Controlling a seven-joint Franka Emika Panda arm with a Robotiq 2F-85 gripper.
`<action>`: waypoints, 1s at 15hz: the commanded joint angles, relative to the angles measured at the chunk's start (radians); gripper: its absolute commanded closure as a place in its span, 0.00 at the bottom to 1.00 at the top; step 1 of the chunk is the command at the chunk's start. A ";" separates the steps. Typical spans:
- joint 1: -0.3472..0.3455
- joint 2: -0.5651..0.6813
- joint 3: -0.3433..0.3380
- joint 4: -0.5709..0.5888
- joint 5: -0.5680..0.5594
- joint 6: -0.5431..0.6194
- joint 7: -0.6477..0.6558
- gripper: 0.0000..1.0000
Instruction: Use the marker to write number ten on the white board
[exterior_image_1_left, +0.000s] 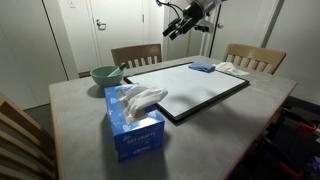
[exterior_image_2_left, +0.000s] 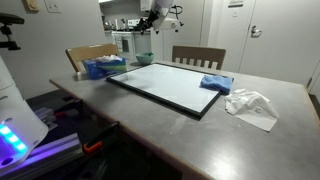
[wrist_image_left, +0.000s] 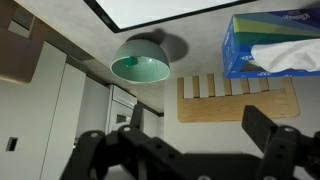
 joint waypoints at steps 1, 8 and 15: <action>-0.059 0.134 0.062 0.120 0.055 -0.063 -0.081 0.00; -0.060 0.404 0.123 0.408 0.013 -0.121 -0.034 0.00; -0.053 0.591 0.153 0.648 -0.035 -0.128 0.029 0.00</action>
